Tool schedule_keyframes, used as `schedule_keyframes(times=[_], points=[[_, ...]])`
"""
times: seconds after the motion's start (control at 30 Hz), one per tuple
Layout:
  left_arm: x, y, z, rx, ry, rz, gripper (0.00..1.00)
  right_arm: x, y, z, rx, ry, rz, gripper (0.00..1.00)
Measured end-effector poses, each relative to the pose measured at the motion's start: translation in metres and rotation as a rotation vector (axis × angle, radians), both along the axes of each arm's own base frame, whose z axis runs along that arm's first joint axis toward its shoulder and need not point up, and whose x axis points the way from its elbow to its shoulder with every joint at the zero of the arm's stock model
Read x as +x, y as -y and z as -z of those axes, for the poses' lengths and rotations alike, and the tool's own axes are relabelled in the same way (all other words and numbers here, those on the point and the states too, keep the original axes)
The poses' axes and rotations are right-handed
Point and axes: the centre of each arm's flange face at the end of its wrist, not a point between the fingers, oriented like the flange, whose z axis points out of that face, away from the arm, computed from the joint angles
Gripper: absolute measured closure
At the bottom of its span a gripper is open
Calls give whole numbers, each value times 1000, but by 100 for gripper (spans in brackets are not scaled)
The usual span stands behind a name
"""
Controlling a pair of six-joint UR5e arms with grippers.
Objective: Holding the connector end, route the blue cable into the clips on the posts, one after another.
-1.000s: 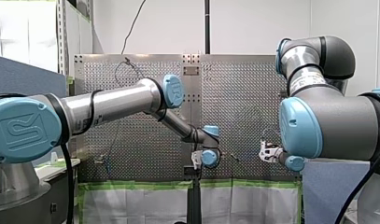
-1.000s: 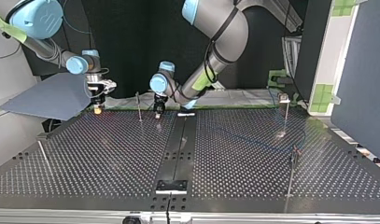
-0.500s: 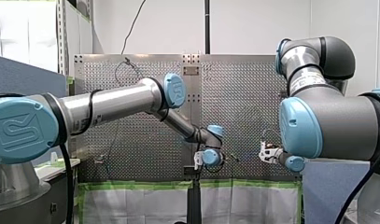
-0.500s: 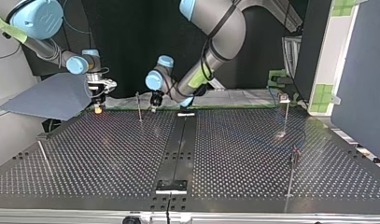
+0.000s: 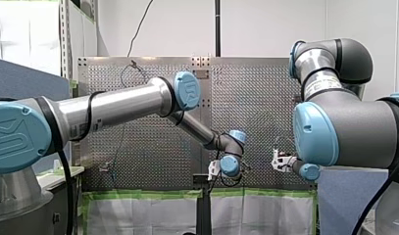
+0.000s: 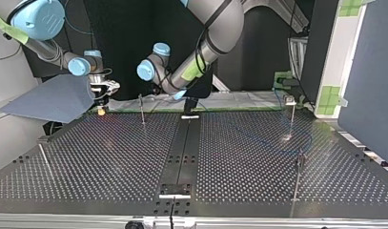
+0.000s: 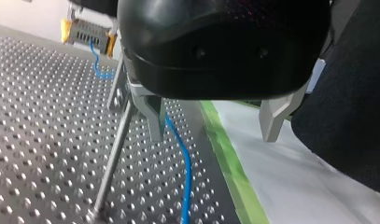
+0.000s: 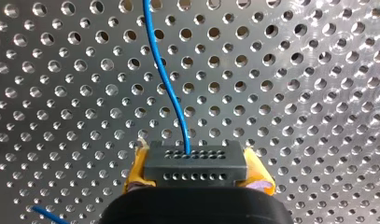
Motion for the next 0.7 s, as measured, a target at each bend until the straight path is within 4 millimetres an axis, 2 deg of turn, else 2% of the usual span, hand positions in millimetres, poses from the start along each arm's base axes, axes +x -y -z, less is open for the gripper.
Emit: schedule_keyframes(times=[0.27, 0.47, 0.7], points=[[-24, 8, -28, -22, 20, 1, 0, -1, -1, 2, 11, 0, 1, 100], [-53, 14, -21, -18, 9, 28, 0, 0, -3, 3, 23, -1, 0, 100], [-65, 23, -17, -70, 10, 34, 0, 0, -3, 4, 28, 3, 1, 100]])
